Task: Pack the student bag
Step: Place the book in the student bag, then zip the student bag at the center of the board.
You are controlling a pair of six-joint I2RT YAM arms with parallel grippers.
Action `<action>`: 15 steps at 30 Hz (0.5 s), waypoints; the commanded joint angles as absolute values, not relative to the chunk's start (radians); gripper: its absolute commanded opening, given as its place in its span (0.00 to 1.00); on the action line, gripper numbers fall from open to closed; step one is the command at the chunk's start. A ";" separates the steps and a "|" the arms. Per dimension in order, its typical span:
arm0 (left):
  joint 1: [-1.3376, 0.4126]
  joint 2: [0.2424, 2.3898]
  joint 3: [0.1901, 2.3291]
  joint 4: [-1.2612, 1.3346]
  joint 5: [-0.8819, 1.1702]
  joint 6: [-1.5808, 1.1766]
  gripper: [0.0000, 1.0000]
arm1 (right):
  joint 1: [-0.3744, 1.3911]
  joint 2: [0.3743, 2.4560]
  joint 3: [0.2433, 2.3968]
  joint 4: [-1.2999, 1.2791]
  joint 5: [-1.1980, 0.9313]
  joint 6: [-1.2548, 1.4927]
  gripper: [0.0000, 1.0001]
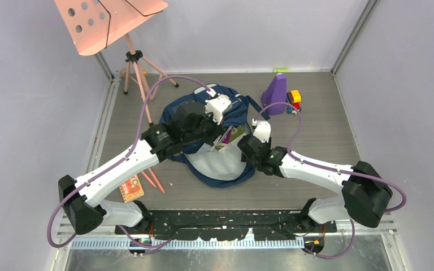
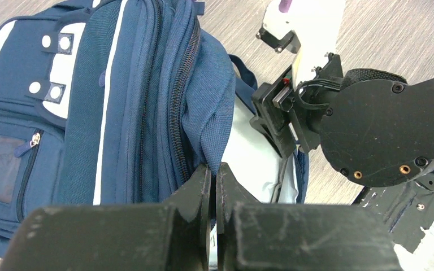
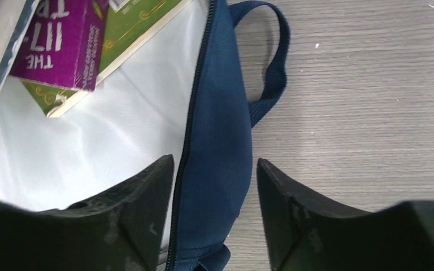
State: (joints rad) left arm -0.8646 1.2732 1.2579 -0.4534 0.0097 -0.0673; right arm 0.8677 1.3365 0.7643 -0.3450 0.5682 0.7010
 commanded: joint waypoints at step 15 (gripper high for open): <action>-1.023 1.435 1.309 -0.324 -0.034 -0.102 0.00 | 0.579 1.131 0.650 -0.256 0.511 0.618 0.01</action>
State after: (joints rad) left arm -0.9642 1.3743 1.2549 -0.4263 -0.0219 -0.0719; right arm 0.6502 1.2095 0.6724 -0.2905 0.5396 0.6830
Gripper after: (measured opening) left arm 0.023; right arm 0.032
